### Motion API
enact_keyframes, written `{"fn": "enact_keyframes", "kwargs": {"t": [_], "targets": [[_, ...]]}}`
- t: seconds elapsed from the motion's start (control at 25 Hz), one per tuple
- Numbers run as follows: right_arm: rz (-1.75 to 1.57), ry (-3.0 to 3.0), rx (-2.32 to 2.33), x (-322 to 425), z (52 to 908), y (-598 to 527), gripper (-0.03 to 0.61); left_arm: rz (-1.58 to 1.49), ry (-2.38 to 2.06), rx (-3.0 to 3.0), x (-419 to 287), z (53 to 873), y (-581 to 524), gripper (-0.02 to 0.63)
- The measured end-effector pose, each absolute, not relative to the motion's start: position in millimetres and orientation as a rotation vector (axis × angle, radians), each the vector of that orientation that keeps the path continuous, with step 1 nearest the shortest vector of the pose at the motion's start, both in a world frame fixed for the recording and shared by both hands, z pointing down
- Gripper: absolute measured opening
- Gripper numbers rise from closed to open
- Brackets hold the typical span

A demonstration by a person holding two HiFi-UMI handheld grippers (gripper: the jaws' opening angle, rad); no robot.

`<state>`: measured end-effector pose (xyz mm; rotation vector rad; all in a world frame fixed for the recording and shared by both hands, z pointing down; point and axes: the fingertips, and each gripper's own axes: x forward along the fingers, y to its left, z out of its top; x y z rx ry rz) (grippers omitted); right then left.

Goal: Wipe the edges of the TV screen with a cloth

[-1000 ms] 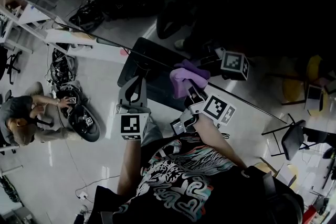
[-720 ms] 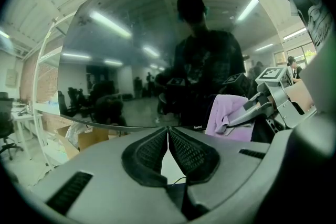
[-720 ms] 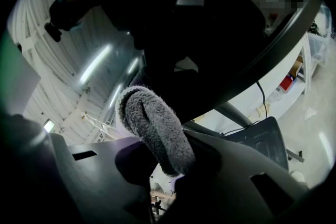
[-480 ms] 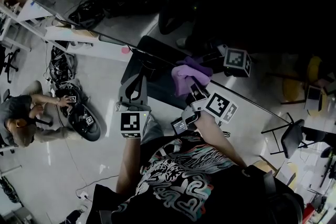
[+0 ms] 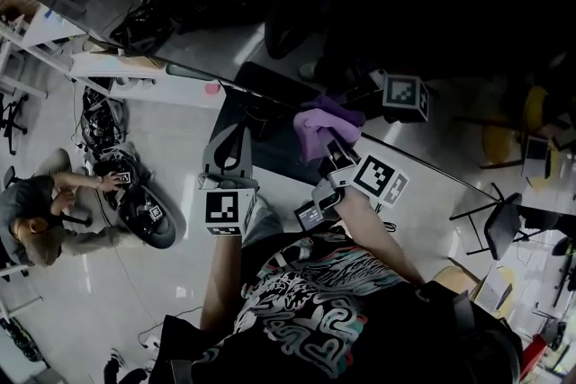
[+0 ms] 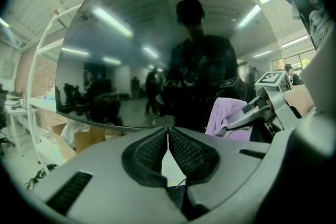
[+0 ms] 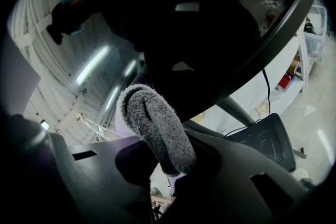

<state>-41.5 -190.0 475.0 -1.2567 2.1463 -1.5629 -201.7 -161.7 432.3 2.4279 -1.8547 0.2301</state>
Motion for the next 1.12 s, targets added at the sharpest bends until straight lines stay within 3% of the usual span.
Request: {"fn": "enact_keyframes", "kwargs": {"t": [1.12], "targets": [[-1.513, 2.055, -1.326, -85, 475, -200, 0.078, 0.180, -1.799, 2.495, -276, 430, -176, 0.021]]}}
